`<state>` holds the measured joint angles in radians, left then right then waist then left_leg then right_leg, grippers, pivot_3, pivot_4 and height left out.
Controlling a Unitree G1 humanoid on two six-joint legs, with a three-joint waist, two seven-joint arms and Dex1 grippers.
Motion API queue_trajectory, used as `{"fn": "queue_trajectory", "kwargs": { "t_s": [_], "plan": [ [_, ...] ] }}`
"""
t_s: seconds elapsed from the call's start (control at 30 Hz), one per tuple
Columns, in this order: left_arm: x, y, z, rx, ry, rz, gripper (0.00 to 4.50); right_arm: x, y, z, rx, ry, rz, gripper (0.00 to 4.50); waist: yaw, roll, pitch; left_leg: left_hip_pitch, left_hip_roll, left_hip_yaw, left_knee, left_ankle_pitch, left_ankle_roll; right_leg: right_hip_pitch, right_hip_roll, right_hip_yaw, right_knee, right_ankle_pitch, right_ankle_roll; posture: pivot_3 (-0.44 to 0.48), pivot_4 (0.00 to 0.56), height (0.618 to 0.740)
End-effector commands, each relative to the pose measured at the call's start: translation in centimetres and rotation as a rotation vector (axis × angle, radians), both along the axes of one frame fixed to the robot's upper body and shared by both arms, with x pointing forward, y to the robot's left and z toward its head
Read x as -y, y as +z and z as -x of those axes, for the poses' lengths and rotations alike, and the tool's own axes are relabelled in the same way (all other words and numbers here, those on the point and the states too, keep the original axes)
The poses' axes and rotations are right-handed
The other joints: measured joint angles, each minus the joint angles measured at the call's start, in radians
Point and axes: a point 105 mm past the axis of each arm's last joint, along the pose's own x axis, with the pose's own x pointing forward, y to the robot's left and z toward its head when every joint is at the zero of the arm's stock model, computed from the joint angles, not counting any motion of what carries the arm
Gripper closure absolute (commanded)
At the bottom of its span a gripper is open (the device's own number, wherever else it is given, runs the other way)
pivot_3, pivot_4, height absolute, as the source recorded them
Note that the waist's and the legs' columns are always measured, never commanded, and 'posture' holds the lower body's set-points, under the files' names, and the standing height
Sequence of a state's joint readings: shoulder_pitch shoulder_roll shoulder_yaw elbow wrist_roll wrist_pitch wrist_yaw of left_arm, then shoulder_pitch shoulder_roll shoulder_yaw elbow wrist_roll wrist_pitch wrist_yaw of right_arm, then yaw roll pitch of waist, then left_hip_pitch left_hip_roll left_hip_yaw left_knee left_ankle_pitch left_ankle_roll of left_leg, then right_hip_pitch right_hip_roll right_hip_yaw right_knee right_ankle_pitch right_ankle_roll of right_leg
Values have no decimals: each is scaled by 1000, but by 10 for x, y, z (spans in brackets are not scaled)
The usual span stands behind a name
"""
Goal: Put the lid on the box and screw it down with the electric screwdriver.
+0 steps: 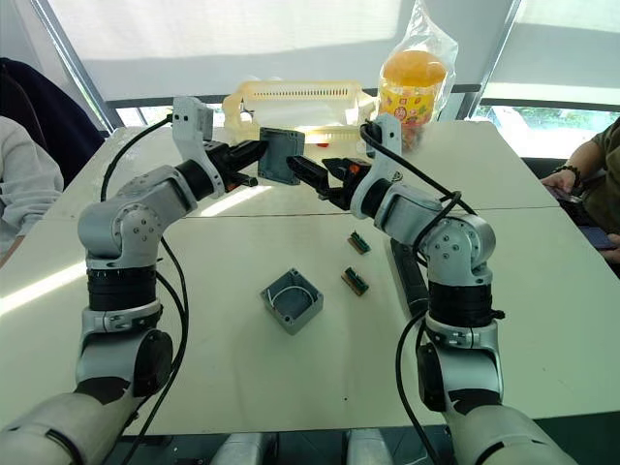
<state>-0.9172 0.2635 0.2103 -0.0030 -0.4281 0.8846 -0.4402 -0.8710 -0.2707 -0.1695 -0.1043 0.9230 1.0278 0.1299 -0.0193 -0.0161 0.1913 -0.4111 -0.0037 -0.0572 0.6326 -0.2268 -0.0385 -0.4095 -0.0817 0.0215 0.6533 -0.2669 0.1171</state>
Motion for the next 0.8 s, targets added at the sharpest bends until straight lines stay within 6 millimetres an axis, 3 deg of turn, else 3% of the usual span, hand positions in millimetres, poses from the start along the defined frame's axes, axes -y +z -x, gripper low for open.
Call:
{"fn": "queue_trajectory", "kwargs": {
  "t_s": [0.03,0.13,0.37,0.63,0.73,0.8],
  "plan": [
    [4,16,9,74,-32,2,4440,-4,18,8,65,36,-12,0,0,0,0,0,0,0,0,0,0,0,0,0,0,0,0,0,150,740],
    [5,16,9,73,-33,3,4500,-4,16,9,62,39,-6,909,1,0,0,0,0,0,0,0,0,0,0,0,0,0,0,0,150,740],
    [7,18,11,80,-60,-13,4500,-8,7,11,35,56,17,4392,1,0,0,0,0,0,0,0,0,0,0,0,0,0,0,0,150,740],
    [5,19,17,95,-101,-39,4500,-7,5,13,42,63,28,4407,1,0,0,0,0,0,0,0,0,0,0,0,0,0,0,0,150,740],
    [2,18,19,86,-124,-33,3438,-8,8,15,63,69,26,4407,0,0,0,0,0,0,0,0,0,0,0,0,-1,0,0,0,150,740],
    [-3,20,21,95,-132,-21,2413,-8,12,18,101,76,29,4407,0,0,0,0,0,0,-1,0,0,0,0,0,-1,0,0,0,150,740]
  ]
}}
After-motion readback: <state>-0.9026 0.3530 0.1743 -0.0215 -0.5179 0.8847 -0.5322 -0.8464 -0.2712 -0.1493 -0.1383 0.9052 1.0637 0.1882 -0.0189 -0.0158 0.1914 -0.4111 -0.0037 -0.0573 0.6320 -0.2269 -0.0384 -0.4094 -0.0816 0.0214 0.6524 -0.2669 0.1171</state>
